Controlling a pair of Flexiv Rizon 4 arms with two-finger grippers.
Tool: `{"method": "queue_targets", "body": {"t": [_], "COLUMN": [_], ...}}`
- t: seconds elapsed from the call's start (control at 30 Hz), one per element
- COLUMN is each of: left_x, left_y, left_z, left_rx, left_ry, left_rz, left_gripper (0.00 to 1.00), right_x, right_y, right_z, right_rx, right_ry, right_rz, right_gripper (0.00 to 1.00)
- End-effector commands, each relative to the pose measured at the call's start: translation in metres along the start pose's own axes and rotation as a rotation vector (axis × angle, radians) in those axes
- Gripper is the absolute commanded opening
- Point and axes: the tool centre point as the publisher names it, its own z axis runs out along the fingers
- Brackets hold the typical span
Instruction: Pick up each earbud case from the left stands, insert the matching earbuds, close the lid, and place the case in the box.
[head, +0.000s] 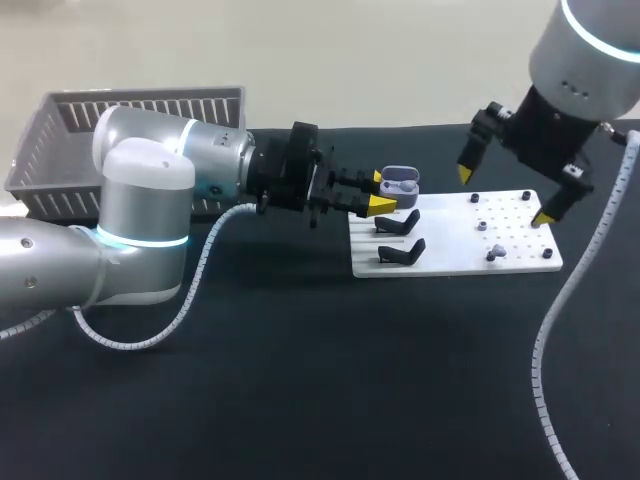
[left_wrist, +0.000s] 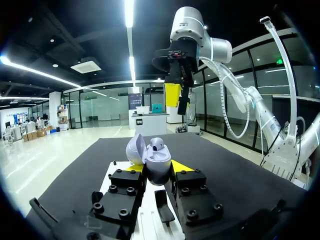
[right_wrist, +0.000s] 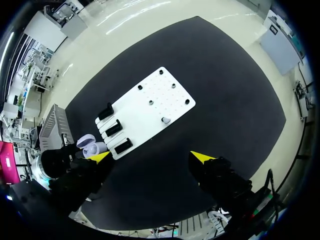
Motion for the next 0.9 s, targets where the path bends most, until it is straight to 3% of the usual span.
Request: {"method": "queue_targets", "body": {"t": [0.03, 0.27, 0.47, 0.9], "left_x": [0.001, 0.001, 0.001, 0.001], "left_y": [0.0, 0.0, 0.0, 0.0], "left_z": [0.0, 0.0, 0.0, 0.0], "left_rx": [-0.002, -0.002, -0.002, -0.002], "left_ry": [-0.001, -0.001, -0.001, -0.001], "left_rz": [0.002, 0.002, 0.002, 0.002], "left_gripper": [0.0, 0.0, 0.0, 0.0], "right_x": [-0.003, -0.011, -0.016, -0.018], "right_y": [-0.004, -0.028, -0.045, -0.048], "right_z": [0.004, 0.041, 0.054, 0.09], "right_rx": [0.029, 0.094, 0.045, 0.029], "right_ry": [-0.014, 0.007, 0.035, 0.065], "right_rz": [-0.003, -0.127, -0.238, -0.353], "right_gripper": [1.0, 1.0, 1.0, 1.0]}}
